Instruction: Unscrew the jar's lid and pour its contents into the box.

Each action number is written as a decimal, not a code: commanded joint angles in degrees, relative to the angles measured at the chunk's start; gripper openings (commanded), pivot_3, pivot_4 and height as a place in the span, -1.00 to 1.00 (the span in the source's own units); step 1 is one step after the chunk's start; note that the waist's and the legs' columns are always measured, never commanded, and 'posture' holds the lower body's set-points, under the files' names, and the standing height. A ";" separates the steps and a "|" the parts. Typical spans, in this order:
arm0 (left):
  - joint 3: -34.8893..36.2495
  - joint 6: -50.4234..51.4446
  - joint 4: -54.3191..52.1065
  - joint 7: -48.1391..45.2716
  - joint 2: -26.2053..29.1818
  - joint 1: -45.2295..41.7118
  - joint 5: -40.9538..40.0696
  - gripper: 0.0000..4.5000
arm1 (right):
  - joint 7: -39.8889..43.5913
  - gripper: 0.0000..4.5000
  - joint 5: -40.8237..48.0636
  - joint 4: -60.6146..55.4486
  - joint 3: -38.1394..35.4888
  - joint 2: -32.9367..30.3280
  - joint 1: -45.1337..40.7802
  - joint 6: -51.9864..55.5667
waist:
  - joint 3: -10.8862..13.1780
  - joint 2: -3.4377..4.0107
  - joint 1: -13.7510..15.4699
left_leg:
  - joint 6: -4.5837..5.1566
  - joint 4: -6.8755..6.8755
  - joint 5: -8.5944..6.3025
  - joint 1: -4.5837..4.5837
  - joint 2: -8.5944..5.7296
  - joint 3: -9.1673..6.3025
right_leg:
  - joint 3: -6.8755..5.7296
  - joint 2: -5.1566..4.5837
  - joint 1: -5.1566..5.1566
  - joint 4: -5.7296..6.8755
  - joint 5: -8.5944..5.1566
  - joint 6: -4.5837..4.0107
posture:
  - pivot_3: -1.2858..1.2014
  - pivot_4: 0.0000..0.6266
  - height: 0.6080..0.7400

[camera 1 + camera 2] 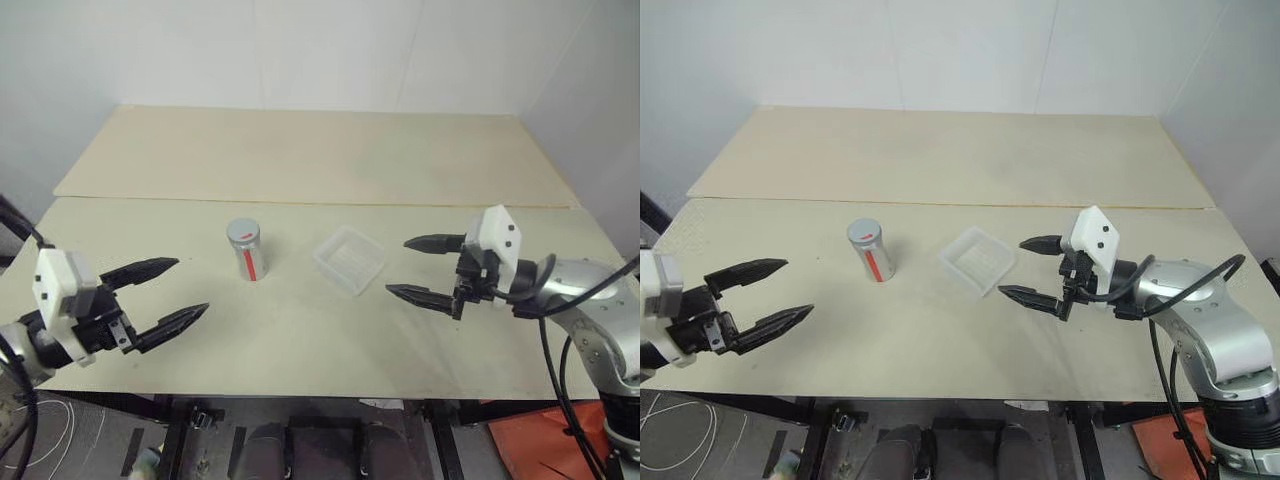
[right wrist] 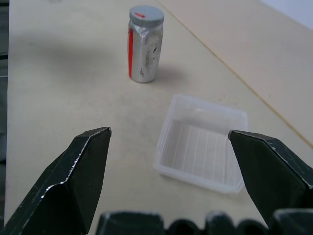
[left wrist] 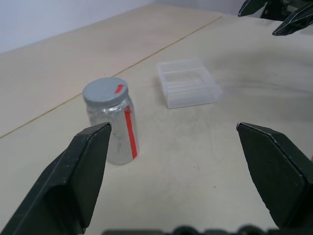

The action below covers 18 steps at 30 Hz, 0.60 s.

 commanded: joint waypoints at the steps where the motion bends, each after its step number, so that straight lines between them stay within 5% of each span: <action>1: 1.78 0.49 -1.01 0.73 1.24 -1.05 -1.05 0.98 | -0.35 1.00 -0.92 -0.44 -0.08 -0.07 -1.36 -1.40 | 0.00 0.00 0.16 | 0.00 0.00 0.00 0.01 0.00 0.00 | 0.00 0.00 0.02 -0.01 0.00 0.00 | 0.03 -0.52 1.00; 8: -2.19 0.62 -1.95 6.63 -1.26 -2.83 1.97 0.98 | -0.09 1.00 -0.20 0.13 0.87 0.61 -3.45 -0.43 | 0.00 0.00 0.13 | 0.00 -0.02 0.00 -0.01 -0.03 0.01 | 0.01 -0.02 -0.01 -0.01 0.00 0.00 | 0.03 -0.52 1.00; 18: -19.90 -2.46 0.63 20.50 -11.54 -10.85 16.06 0.98 | 2.57 1.00 -1.46 3.19 0.93 -0.09 -6.91 -3.01 | 0.00 -0.02 0.31 | 0.01 0.01 0.00 0.00 -0.10 -0.02 | 0.01 -0.04 0.07 -0.02 0.02 0.00 | 0.03 -0.52 1.00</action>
